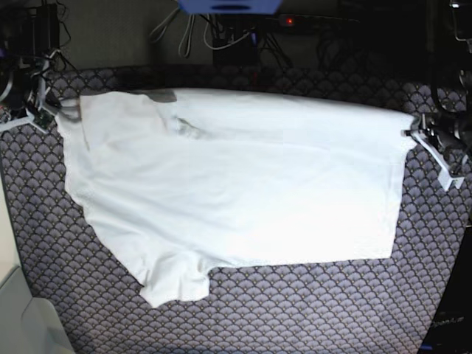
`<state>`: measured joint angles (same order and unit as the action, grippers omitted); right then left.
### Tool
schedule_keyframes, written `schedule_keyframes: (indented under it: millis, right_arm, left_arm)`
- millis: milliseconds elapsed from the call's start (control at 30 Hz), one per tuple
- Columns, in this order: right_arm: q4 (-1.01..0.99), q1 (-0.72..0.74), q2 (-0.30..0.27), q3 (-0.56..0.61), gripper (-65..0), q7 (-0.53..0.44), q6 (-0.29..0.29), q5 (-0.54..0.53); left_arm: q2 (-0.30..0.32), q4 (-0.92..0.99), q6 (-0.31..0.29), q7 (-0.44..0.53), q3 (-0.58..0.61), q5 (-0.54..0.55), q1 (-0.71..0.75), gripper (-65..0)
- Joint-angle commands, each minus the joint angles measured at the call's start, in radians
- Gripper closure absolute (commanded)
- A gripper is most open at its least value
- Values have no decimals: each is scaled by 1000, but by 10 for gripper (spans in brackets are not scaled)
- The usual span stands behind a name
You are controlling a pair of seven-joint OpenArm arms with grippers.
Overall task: Fold the T-shirt properly
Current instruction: 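Drag the shirt with both grippers to straighten it on the mat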
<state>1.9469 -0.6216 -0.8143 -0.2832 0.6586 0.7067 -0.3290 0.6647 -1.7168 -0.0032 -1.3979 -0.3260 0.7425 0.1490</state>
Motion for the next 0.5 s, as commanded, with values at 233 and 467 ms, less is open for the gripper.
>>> schedule_keyframes:
  millis: [233,467]
  right_arm:
    - [9,222,40,46,0,174,-9,54]
    - [15,204,-23,192,0,195,-9,147]
  left_arm:
    - [25,-13,4,2,-12,-10,-10,-5]
    - [25,-13,4,2,-12,-10,-12,-5]
